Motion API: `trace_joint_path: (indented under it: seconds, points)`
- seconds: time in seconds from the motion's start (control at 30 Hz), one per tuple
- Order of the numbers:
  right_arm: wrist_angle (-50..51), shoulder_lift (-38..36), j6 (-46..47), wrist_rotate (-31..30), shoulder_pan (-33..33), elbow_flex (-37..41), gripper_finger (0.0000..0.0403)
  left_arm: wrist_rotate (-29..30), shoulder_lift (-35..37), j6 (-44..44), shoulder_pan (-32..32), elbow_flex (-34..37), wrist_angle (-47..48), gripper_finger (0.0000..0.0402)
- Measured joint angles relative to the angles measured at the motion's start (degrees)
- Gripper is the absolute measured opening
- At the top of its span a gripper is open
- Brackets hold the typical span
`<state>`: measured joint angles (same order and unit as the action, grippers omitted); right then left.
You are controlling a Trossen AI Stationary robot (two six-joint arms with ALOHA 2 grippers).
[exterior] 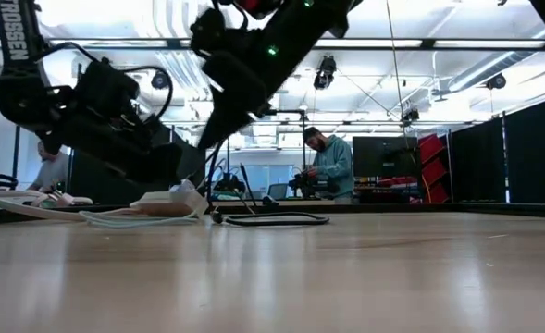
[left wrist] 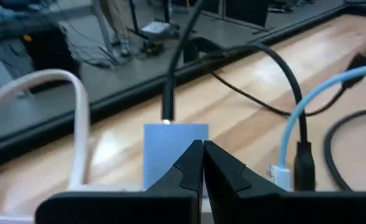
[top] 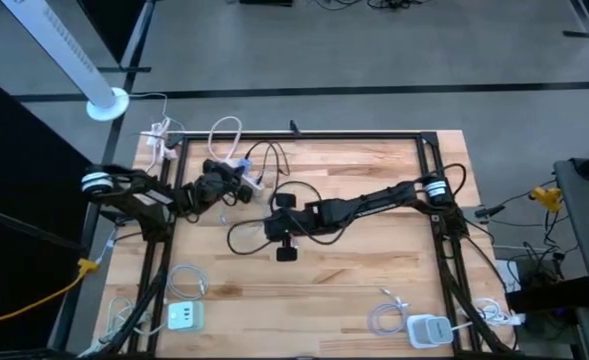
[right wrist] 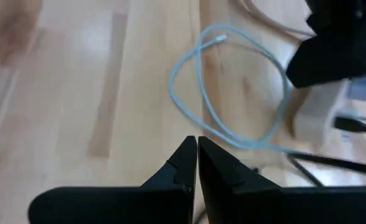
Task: Insert USB
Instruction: Insert the white charger adapter into the top white outlet extension
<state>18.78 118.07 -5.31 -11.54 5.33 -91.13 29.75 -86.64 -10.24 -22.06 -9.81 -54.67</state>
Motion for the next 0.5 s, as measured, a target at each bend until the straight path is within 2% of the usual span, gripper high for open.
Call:
trace_joint_path:
  seconds: [0.23,0.5]
  points:
    - [-1.0,-0.5,2.3,-0.1,0.1,3.0,0.0,-0.7,-4.0,-4.7,1.3,1.0,2.2,0.0]
    - [-1.0,-0.8,2.7,-0.5,0.1,5.3,0.0,0.8,-10.1,-6.8,1.8,1.1,-3.4,0.0]
